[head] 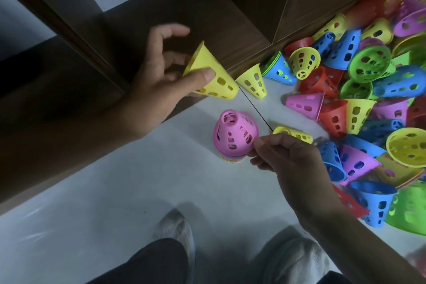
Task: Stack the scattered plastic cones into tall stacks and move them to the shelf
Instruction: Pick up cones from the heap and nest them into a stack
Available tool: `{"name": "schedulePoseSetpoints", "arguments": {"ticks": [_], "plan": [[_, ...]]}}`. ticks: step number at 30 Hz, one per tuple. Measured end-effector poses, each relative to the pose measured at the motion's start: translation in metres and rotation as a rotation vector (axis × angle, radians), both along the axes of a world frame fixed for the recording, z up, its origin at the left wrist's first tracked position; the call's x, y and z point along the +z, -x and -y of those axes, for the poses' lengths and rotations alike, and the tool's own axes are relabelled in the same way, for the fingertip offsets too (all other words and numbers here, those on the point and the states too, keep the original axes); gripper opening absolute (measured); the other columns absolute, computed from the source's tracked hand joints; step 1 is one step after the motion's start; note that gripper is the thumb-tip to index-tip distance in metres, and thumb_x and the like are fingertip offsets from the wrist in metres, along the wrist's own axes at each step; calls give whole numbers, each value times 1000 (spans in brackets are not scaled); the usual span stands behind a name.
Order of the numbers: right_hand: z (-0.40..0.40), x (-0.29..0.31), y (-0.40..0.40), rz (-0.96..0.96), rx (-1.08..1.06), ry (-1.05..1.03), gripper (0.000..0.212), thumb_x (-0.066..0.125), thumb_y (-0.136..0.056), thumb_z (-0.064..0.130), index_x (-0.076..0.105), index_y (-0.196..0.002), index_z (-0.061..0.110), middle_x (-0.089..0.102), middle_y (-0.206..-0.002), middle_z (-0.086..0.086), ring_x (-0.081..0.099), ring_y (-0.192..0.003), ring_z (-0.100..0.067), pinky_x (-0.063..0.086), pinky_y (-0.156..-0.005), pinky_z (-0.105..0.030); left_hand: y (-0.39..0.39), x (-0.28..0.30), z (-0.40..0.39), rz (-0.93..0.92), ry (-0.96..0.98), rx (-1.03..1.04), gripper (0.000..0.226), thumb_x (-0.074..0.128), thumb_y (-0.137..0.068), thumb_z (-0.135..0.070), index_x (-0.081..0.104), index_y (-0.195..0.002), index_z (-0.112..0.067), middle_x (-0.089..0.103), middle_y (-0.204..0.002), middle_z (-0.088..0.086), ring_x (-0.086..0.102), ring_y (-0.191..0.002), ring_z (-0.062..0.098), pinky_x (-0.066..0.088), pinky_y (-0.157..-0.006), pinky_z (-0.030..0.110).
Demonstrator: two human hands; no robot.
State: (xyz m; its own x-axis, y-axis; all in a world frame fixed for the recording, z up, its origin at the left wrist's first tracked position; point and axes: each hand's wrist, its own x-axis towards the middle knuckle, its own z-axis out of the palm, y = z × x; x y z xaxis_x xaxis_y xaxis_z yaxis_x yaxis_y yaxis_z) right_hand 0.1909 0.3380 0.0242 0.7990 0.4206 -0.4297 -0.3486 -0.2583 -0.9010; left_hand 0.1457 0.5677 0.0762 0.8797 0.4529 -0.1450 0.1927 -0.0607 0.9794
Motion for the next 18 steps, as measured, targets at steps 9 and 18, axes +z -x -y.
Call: {"name": "schedulePoseSetpoints", "arguments": {"ticks": [9, 18], "plan": [[13, -14, -2, 38, 68, 87, 8, 67, -90, 7, 73, -86, 9, 75, -77, -5, 71, -74, -21, 59, -77, -36, -1, 21, 19, 84, 322, -176, 58, 76, -78, -4, 51, -130, -6, 69, -116, 9, 66, -118, 30, 56, -95, 43], [28, -41, -27, 588, 33, 359, 14, 76, -87, 17, 68, -98, 20, 70, -94, 6, 65, -88, -15, 55, -83, -40, 15, 6, 29, -17, 201, -248, 64, 88, -53, -24, 56, -107, -13, 73, -93, -5, 70, -88, 9, 54, -75, 22]]}}
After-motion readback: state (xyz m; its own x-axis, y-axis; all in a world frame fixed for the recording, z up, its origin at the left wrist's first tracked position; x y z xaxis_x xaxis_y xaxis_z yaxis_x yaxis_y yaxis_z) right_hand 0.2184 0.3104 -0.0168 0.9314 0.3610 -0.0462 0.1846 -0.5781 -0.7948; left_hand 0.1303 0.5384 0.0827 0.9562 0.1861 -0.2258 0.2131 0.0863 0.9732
